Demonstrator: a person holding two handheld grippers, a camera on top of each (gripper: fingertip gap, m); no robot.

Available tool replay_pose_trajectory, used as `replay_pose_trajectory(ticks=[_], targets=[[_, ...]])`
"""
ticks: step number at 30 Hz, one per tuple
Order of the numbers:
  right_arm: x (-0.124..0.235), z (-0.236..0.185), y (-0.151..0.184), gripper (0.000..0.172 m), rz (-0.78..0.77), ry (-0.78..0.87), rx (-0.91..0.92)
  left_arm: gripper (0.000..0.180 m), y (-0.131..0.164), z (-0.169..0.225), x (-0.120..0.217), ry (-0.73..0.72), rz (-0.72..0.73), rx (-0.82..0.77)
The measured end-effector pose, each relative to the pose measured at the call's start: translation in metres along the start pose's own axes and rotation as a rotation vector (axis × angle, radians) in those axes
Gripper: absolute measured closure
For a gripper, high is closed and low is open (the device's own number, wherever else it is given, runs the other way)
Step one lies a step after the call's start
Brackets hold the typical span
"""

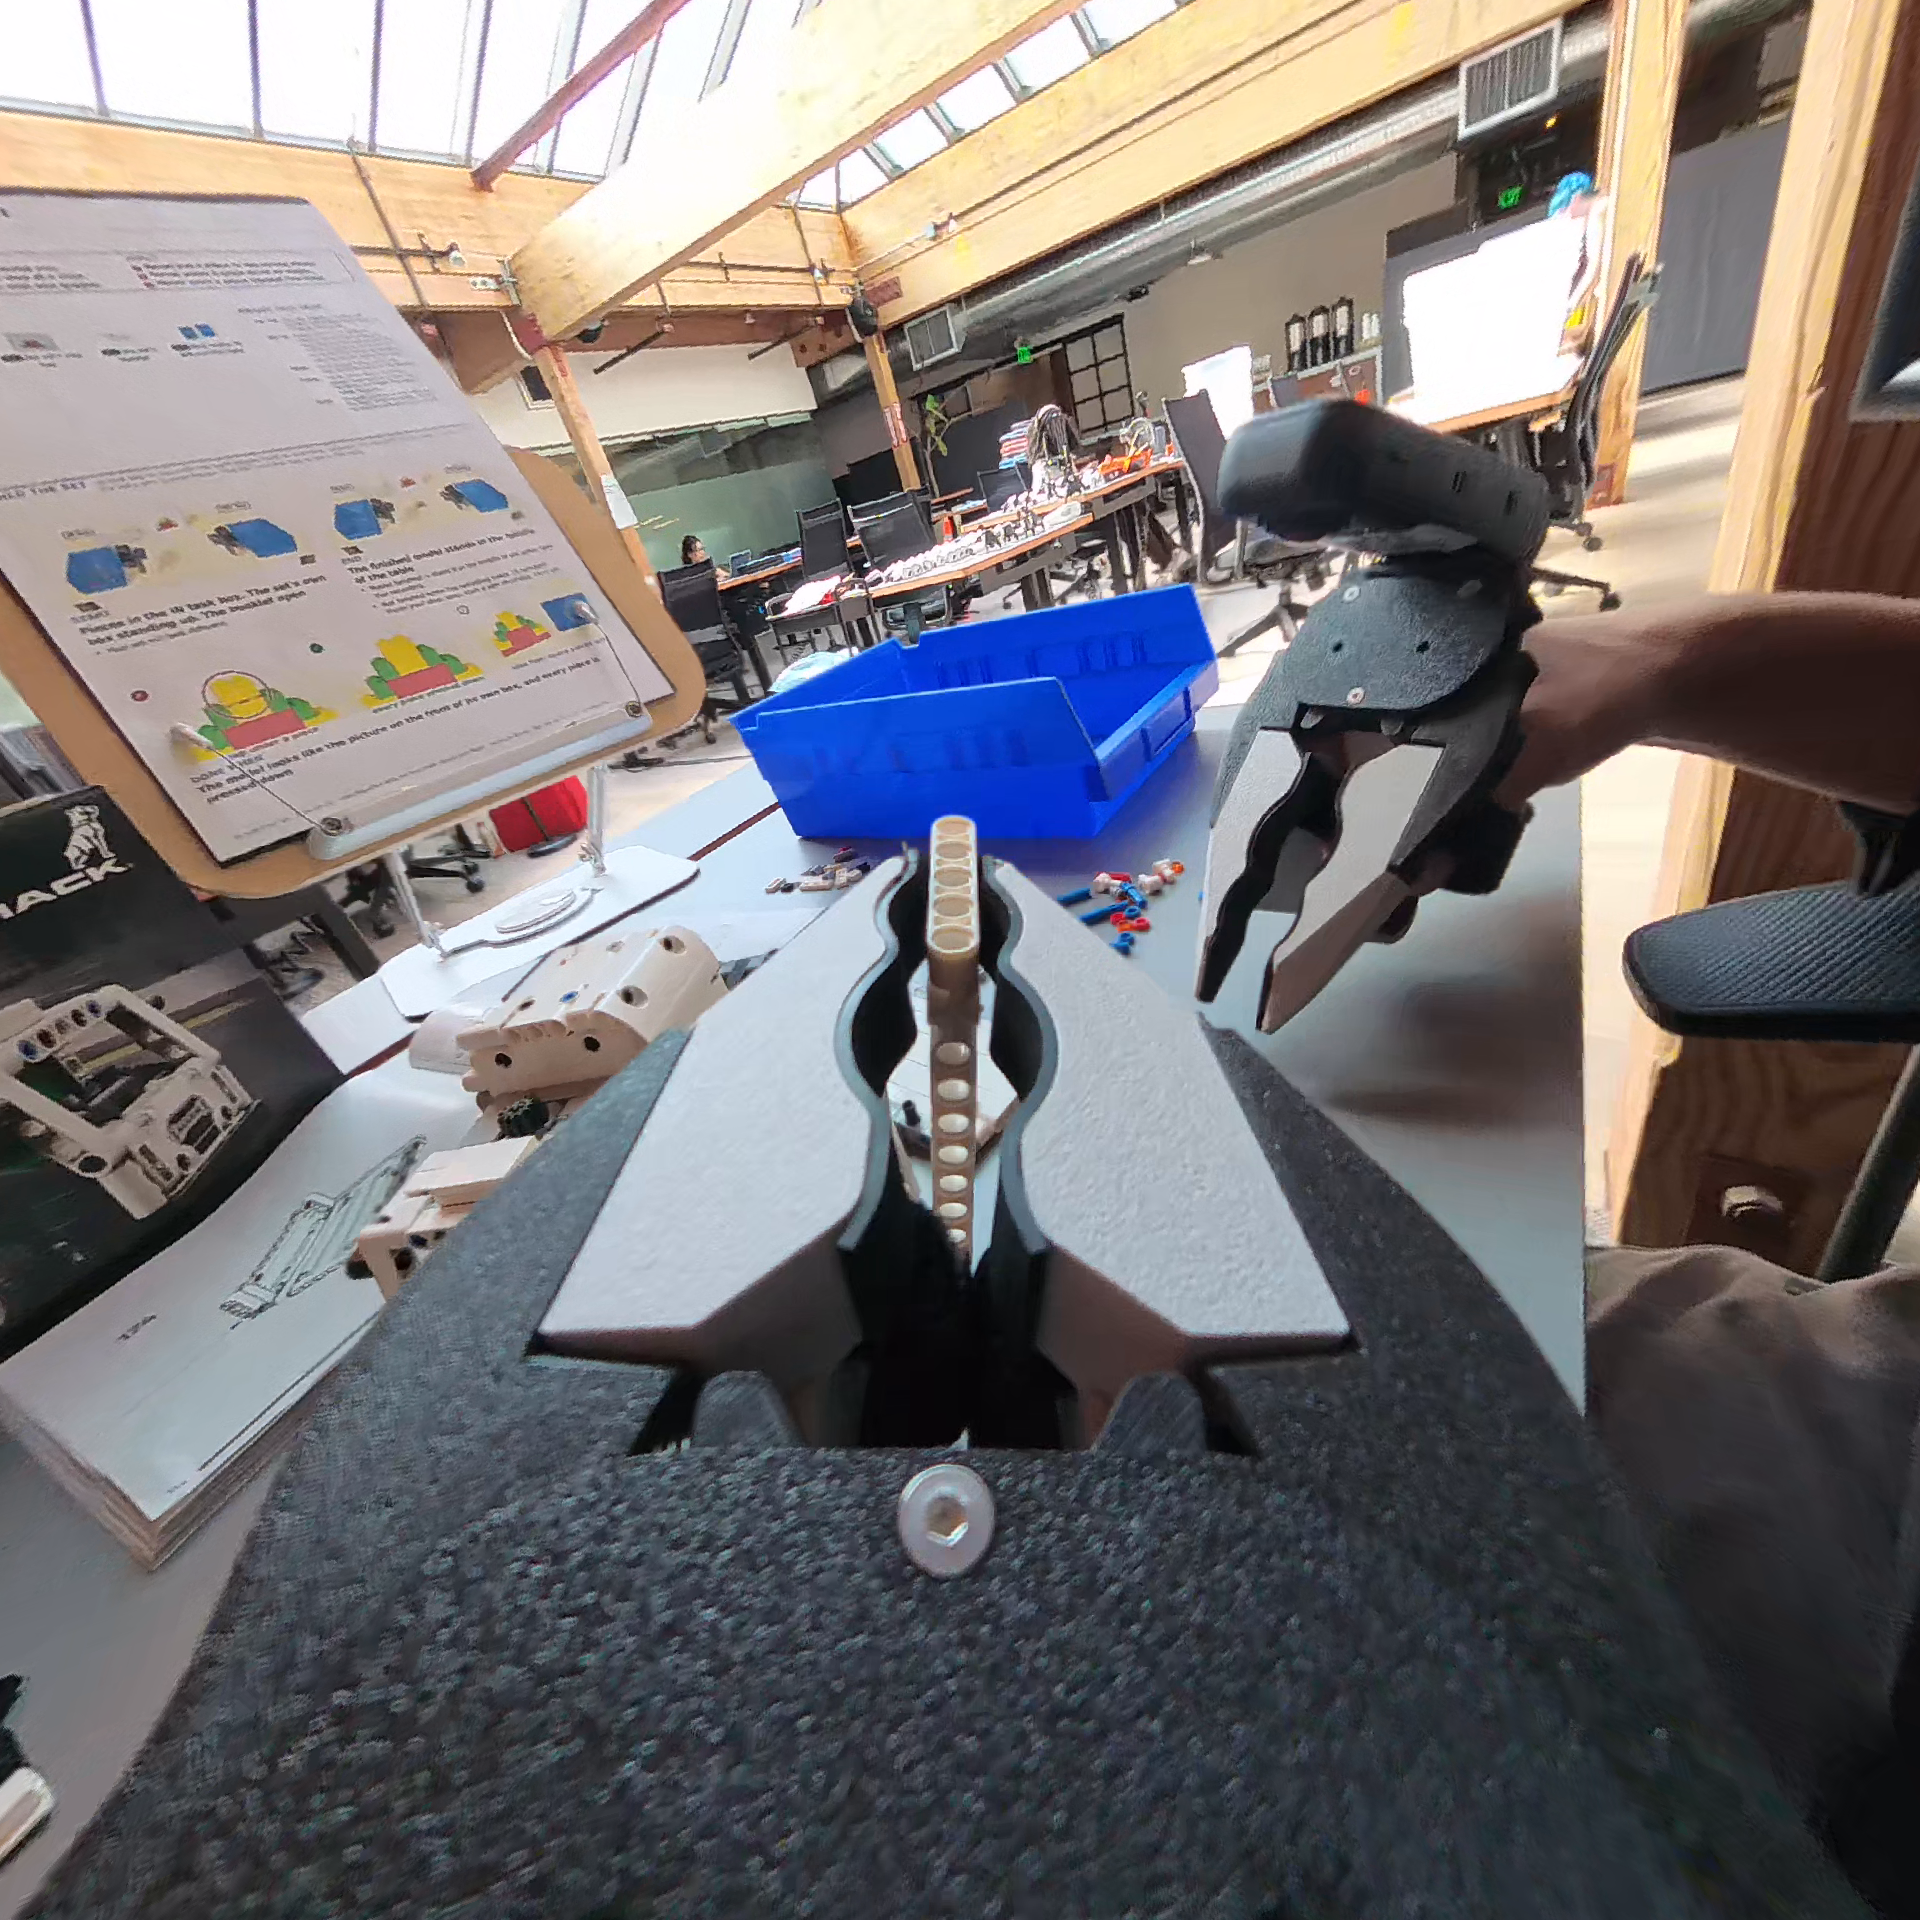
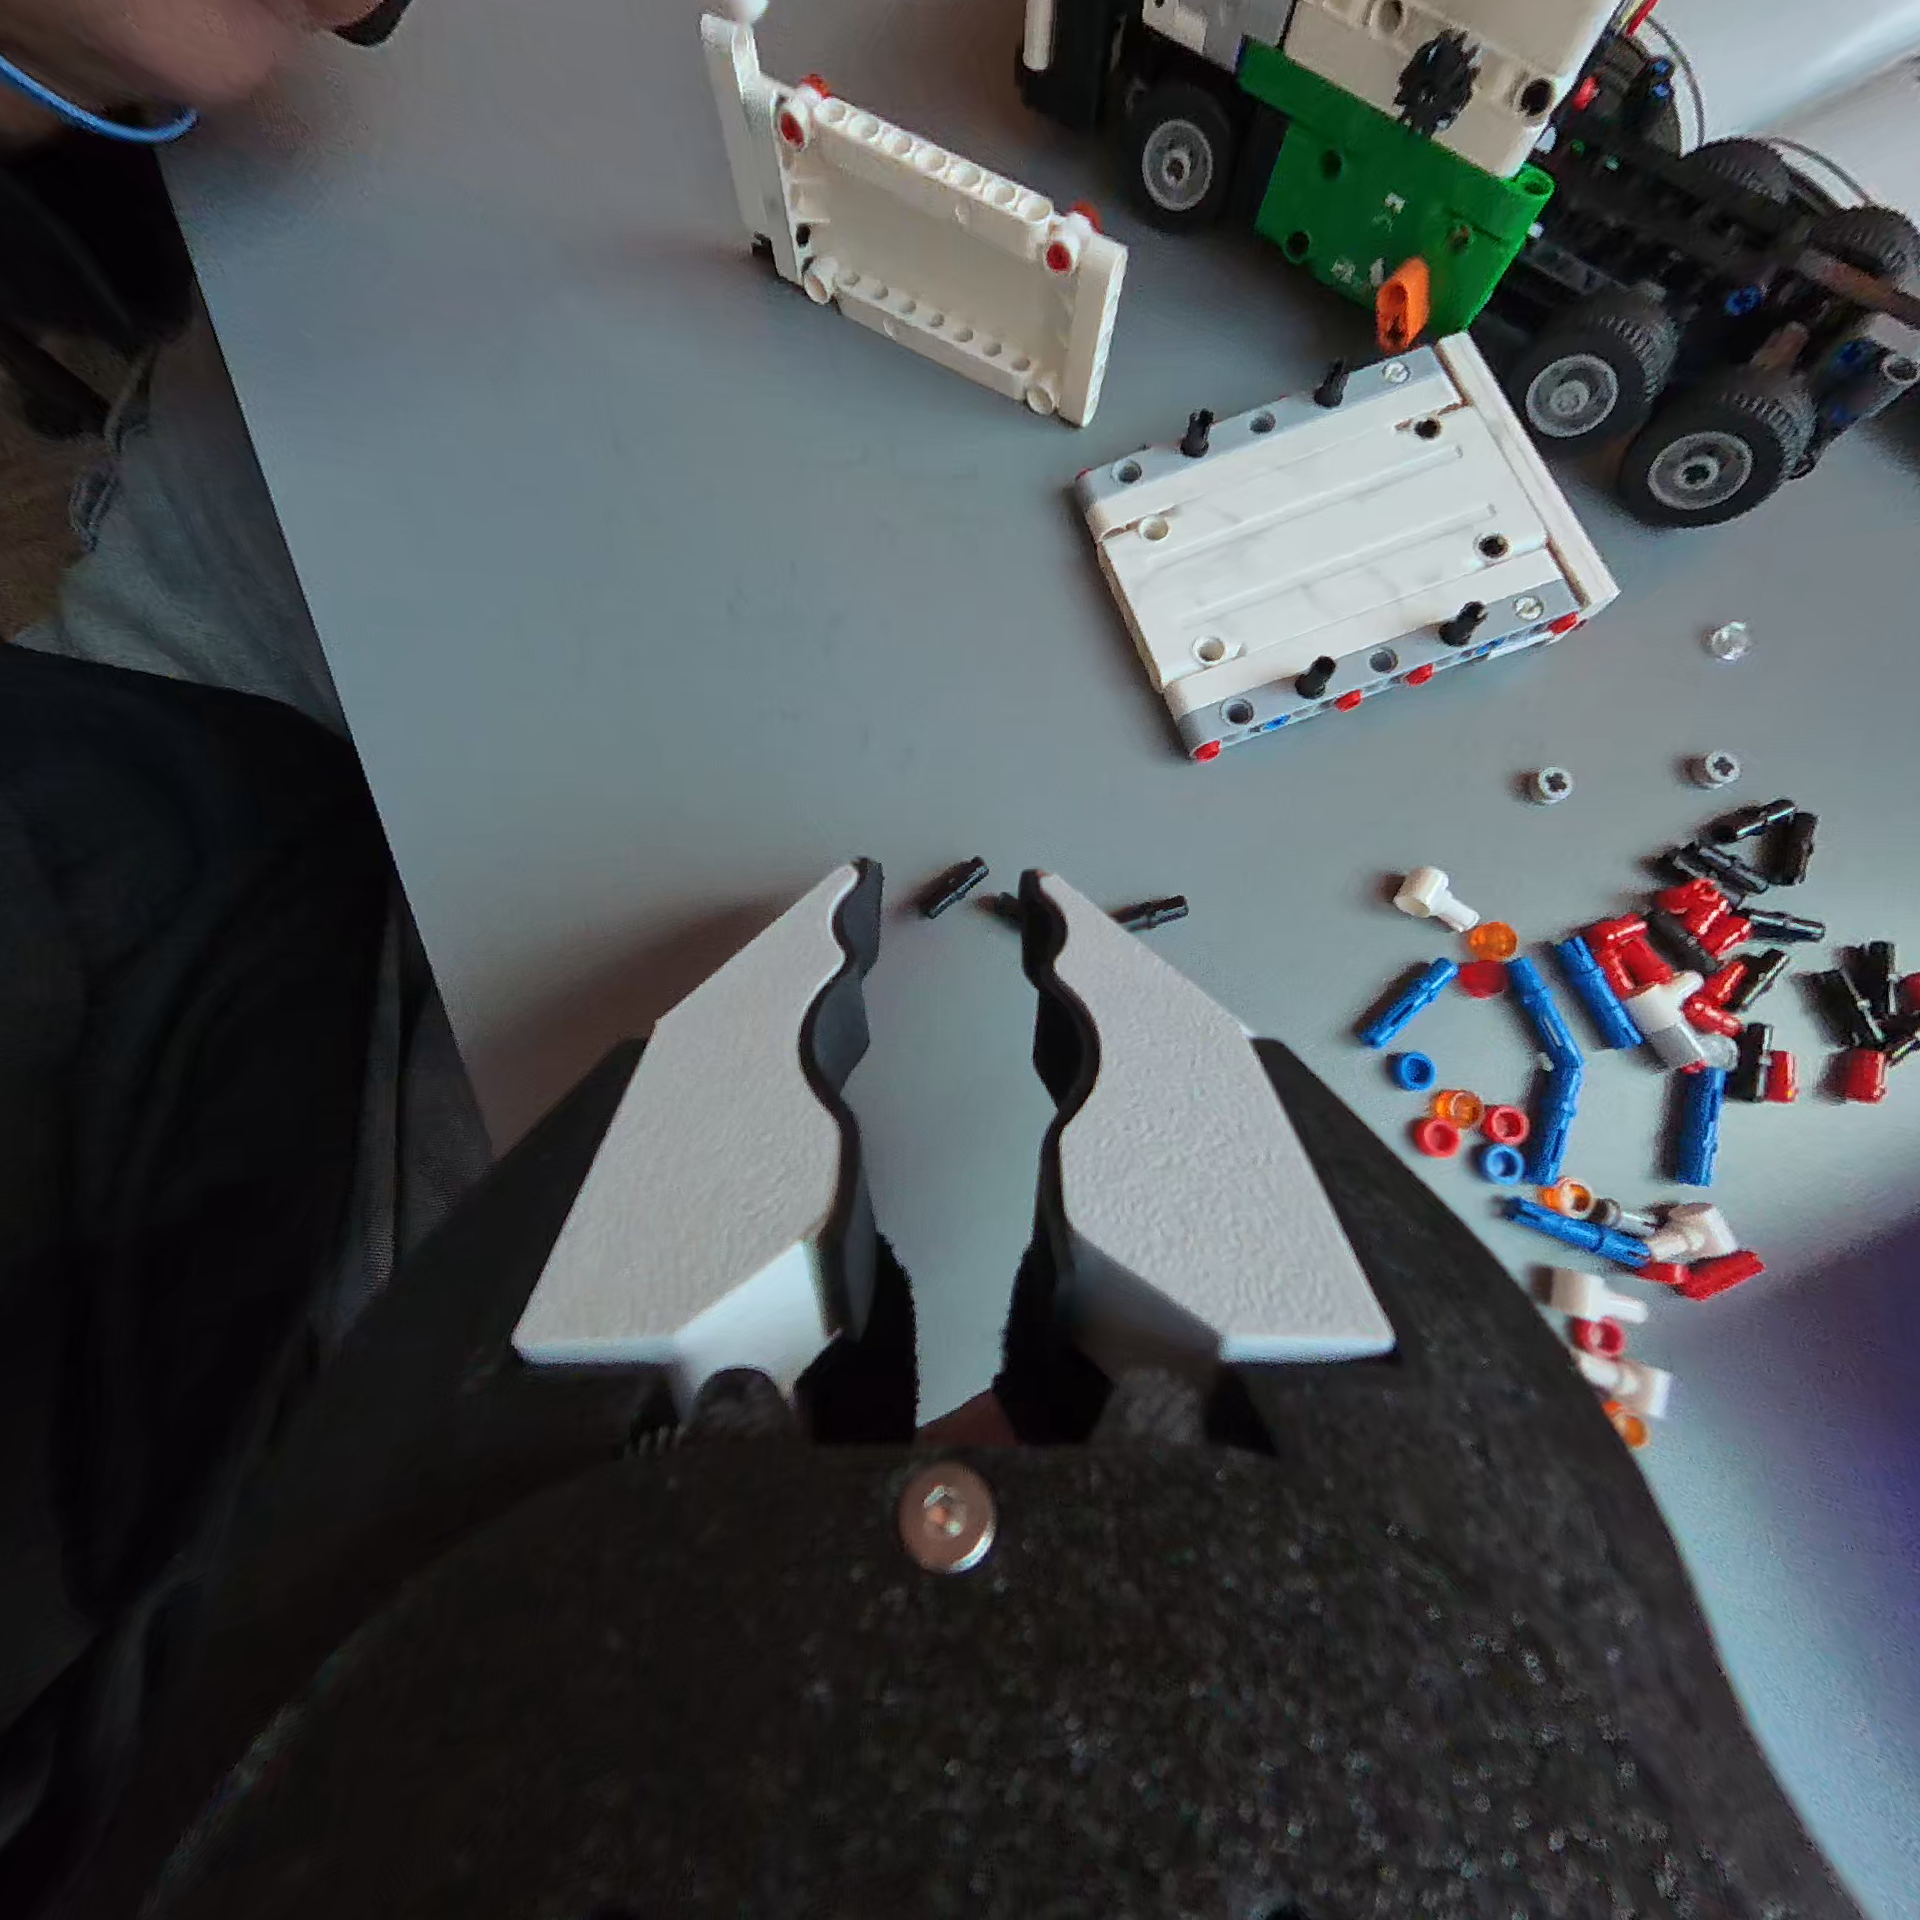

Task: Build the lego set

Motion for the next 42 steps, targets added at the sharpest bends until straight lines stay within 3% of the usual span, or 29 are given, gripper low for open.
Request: replay_pose_trajectory(ticks=[1,7,18,33,37,39,42], targets=[[0.001,-0.003,0.0,0.148,0.01,0.007,-0.02,0.175,0.002,0.004,-0.001,-0.006,-0.009,-0.032],[-0.002,-0.009,0.01,0.156,-0.061,0.108,-0.106,0.175,0.008,0.019,-0.005,-0.056,-0.04,-0.227],[-0.015,-0.011,0.008,0.156,0.023,0.179,-0.254,0.174,0.015,0.024,-0.004,-0.133,-0.093,-0.426],[-0.017,-0.008,0.009,0.167,0.02,0.229,-0.154,0.174,0.019,0.026,-0.005,-0.113,-0.097,-0.411],[-0.018,-0.013,0.008,0.168,0.004,0.227,-0.051,0.174,0.02,0.027,-0.005,-0.123,-0.103,-0.444],[-0.011,-0.016,0.006,0.168,-0.055,0.187,0.019,0.174,0.02,0.029,-0.005,-0.125,-0.103,-0.465],[0.017,-0.007,0.005,0.169,-0.285,0.156,0.184,0.174,0.022,0.032,-0.007,-0.128,-0.112,-0.515]])
Point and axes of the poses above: each gripper's, where its closed fingertips meet, x back along the fingers, y out of its underside, z = x × y across the jaws, the point moved 4 cm from there along x, back along the fingers, and after that the axes turned 2 degrees about z, right-handed, at the moved point
